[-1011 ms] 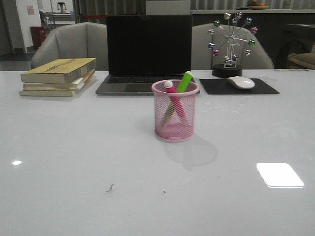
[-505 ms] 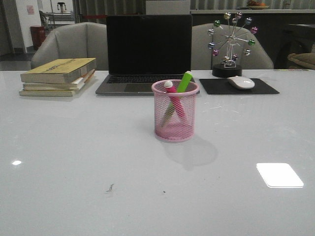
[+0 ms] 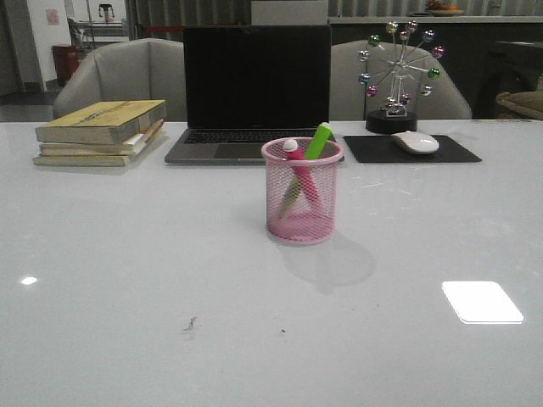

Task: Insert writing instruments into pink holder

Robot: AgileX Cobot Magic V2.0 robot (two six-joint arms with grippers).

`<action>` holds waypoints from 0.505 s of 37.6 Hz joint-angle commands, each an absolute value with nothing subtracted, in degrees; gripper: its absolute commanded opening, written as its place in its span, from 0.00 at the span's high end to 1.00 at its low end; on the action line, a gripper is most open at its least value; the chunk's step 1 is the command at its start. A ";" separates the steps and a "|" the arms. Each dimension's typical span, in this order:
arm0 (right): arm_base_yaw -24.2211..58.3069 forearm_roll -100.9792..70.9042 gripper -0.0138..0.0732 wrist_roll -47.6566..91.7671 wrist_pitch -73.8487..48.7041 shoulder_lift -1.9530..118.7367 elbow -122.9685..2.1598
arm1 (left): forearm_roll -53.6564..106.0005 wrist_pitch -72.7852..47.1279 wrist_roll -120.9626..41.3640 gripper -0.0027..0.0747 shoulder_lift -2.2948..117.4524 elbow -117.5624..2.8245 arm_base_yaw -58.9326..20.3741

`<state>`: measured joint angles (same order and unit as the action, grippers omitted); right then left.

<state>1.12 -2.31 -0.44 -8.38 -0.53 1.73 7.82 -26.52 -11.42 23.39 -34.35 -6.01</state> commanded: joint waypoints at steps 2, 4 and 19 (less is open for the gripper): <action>0.91 -2.24 0.82 0.00 -3.89 -1.68 1.76 | 8.09 -21.41 -11.26 0.46 23.79 -35.89 -5.85; 0.91 -2.24 0.82 0.00 -3.89 -1.68 1.76 | 8.20 -21.30 -11.26 0.47 23.79 -35.89 -5.85; 0.91 -2.24 0.82 0.00 -3.89 -1.68 1.76 | 8.76 -4.75 -11.26 0.84 14.50 -30.55 -5.85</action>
<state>1.12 -2.31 -0.44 -8.38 -0.53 1.73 8.02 -15.61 -11.42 16.58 -31.26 -5.91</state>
